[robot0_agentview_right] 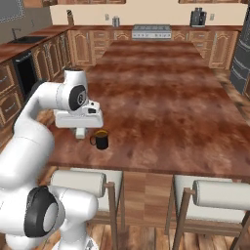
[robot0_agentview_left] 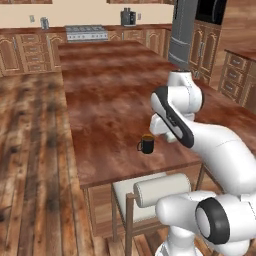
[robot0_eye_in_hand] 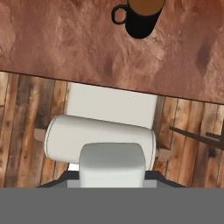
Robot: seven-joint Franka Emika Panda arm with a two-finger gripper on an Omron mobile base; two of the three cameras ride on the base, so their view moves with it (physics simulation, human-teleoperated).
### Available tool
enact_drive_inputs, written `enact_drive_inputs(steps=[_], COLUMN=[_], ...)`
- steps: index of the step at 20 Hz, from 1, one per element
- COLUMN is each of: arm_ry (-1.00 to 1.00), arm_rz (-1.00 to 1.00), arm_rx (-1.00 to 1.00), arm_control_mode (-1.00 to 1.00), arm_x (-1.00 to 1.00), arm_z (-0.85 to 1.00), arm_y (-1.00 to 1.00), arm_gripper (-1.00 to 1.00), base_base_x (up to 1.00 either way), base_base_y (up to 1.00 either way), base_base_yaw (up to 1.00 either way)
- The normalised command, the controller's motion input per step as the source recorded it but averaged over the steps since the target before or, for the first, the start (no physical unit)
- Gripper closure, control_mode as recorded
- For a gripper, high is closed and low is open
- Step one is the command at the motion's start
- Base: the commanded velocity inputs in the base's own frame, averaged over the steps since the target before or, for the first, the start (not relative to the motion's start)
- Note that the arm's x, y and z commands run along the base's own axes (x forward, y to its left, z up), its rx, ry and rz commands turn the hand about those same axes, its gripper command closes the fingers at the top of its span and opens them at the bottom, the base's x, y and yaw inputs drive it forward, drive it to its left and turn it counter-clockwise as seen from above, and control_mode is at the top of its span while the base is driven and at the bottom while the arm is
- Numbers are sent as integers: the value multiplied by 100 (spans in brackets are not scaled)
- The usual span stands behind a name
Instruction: Pick up the marshmallow and place it in the cup of hot chocolate on the dining counter.
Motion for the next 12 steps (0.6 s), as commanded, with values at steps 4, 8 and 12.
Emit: enact_drive_inputs(steps=[4,8,12], arm_ry=[0,0,0], arm_rz=[-2,-2,-3], arm_rx=[0,0,0], arm_control_mode=[-100,-100,-100], arm_x=[54,44,41], arm_z=[-10,-24,-33], arm_y=[0,0,0], arm_gripper=[100,100,100], base_base_x=[0,0,0], base_base_y=[0,0,0], base_base_yaw=[0,0,0])
